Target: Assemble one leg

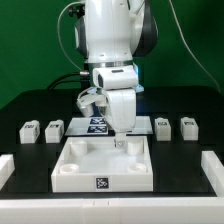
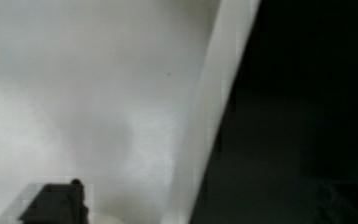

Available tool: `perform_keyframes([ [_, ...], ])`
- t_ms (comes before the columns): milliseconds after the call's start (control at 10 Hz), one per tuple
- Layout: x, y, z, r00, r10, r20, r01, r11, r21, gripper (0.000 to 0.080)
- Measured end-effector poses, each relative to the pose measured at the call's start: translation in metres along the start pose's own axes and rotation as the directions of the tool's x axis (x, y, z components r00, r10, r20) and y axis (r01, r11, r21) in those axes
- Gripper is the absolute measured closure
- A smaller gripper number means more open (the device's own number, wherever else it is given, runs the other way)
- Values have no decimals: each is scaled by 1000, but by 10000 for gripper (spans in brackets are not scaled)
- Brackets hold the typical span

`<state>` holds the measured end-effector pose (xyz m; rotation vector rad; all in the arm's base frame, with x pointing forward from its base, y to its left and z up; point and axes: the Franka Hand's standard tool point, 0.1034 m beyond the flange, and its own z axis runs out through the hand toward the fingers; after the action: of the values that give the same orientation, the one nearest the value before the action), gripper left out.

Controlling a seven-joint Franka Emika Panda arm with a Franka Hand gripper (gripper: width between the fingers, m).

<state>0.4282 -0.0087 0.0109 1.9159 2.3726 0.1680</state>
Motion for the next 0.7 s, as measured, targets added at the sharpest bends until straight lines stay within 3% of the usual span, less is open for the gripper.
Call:
perform_keyframes([
  [200, 0, -1, 0, 1000, 0, 0, 0, 1000, 1, 150],
  [300, 0, -1, 1, 1000, 0, -1, 0, 1000, 2, 282],
  [400, 0, -1, 1, 1000, 0, -1, 0, 1000, 2, 282],
  [700, 0, -1, 1, 1000, 1, -1, -1, 1000, 3, 724],
])
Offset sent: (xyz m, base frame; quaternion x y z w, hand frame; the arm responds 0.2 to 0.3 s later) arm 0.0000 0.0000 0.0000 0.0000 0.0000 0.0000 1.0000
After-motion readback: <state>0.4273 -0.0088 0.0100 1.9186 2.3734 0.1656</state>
